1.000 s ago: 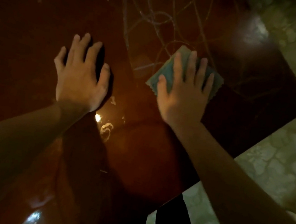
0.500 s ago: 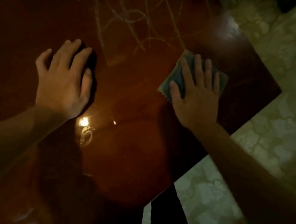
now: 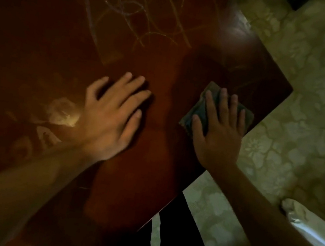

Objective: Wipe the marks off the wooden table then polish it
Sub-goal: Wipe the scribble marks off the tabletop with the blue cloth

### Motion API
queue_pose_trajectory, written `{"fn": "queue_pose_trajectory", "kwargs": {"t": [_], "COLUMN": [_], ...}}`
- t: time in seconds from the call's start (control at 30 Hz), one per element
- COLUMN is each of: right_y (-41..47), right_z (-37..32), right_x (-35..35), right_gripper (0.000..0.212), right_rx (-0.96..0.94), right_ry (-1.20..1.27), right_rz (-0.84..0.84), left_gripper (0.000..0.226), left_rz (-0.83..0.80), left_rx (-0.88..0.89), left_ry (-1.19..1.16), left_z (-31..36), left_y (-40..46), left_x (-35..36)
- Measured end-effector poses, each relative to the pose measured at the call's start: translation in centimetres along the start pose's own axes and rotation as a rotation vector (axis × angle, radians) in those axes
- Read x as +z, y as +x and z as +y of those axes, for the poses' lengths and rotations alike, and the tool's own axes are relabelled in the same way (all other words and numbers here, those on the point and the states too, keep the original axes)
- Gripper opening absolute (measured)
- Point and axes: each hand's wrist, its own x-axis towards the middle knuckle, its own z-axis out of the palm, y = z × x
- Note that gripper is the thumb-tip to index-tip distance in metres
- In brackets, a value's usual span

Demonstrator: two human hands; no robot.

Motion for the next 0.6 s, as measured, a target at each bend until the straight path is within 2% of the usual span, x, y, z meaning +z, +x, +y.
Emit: {"fn": "queue_pose_trajectory", "kwargs": {"t": [0.07,0.17,0.2,0.23,0.3,0.37,0.4,0.43,0.6], "right_y": [-2.5,-3.7,-2.5,-0.7,3.2,4.7,4.4,3.2,-5.1], "right_z": [-1.2,0.9,2.4,3.8,5.1,4.1,2.9,1.6,-3.3], "right_x": [0.9,0.5,0.1,-0.4,-1.2,-1.2,-1.0,-0.7,1.1], "right_gripper": [0.067,0.066,0.066,0.067,0.069,0.07,0.071,0.071,0.068], "right_rx": [-0.056,-0.391,-0.45,-0.434,-0.217,0.006,0.059,0.058,-0.253], "right_ry": [-0.008,-0.045,-0.05,-0.047,-0.041,-0.042,-0.032,-0.022,-0.025], "right_rz": [0.004,-0.088,-0.116,-0.129,-0.105,-0.063,-0.054,-0.062,-0.09], "left_gripper": [0.046,0.05,0.051,0.052,0.053,0.054,0.054,0.054,0.055], "left_rz": [-0.06,-0.12,-0.132,-0.145,-0.158,-0.157,-0.158,-0.163,-0.186], "left_rx": [-0.004,-0.01,-0.019,-0.024,-0.023,-0.022,-0.023,-0.025,-0.034], "left_ry": [-0.021,-0.014,-0.012,-0.01,0.0,0.015,0.021,0.024,0.058], "left_z": [1.9,1.9,1.8,1.8,1.9,1.9,1.8,1.8,1.9], "left_y": [-0.2,-0.2,-0.1,-0.1,0.0,0.0,0.0,0.0,0.1], "left_x": [0.7,0.8,0.8,0.9,1.1,1.1,1.2,1.2,1.3]}}
